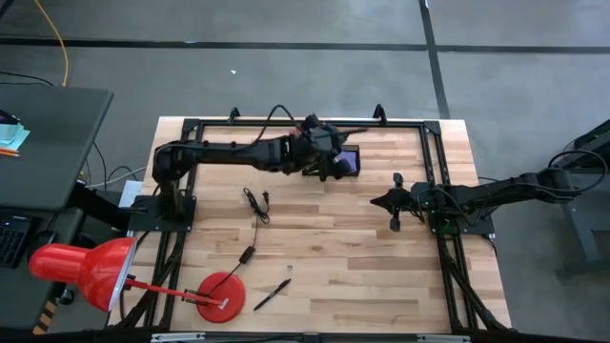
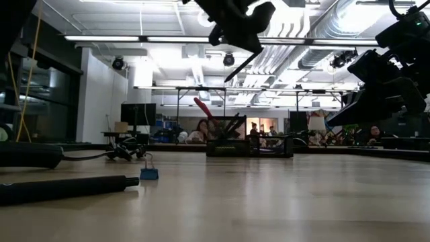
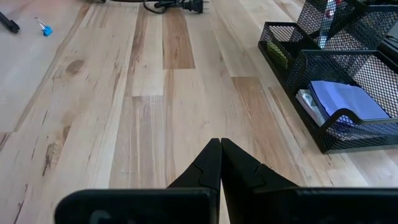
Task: Pick and place office supplies into organizer
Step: Put the top black pen into the mesh desk organizer, then put the blue binder clip into the mesh desk organizer
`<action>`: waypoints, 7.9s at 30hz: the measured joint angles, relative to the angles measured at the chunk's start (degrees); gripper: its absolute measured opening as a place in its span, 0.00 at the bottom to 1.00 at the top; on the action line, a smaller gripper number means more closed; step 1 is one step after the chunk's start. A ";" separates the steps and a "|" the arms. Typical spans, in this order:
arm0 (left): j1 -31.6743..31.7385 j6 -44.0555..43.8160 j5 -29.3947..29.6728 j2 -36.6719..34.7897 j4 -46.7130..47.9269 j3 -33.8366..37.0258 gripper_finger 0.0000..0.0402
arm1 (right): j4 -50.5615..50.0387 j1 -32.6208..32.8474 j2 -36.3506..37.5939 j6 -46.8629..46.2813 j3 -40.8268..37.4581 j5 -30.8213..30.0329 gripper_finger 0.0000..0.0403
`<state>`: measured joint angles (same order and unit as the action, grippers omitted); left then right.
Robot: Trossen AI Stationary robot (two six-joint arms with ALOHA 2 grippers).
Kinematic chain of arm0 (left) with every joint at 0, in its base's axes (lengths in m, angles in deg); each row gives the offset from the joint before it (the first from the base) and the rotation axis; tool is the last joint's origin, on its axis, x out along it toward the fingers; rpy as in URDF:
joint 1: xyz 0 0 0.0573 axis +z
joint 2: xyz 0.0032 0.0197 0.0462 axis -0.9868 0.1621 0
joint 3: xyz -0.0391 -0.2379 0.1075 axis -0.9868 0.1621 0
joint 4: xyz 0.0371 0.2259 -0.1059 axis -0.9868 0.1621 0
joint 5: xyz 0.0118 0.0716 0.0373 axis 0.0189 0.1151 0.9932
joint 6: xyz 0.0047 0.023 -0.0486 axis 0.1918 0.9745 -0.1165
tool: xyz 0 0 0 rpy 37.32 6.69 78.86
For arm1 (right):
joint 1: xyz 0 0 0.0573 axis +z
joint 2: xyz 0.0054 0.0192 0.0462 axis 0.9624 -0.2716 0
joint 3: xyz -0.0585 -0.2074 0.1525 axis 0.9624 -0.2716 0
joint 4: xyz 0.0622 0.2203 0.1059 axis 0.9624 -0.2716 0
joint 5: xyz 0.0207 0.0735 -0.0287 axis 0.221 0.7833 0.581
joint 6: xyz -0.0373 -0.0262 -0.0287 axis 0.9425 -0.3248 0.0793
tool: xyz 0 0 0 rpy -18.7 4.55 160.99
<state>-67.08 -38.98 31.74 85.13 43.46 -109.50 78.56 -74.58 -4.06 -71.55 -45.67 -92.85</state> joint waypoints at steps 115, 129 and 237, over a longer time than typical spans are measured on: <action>23.91 0.12 -42.44 3.65 -60.72 38.23 0.16 | -0.33 0.00 0.02 0.00 0.00 -0.01 0.00; 23.91 -0.15 -42.20 3.59 -61.29 38.23 0.43 | -0.33 0.00 0.02 0.00 0.00 -0.01 0.00; -37.98 -15.72 -11.97 -4.41 0.11 38.23 0.35 | -0.26 0.00 -0.01 0.00 0.00 -0.01 0.00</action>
<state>-105.06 -54.70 19.77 80.72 43.58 -71.27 78.30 -74.58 -4.08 -71.55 -45.67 -92.85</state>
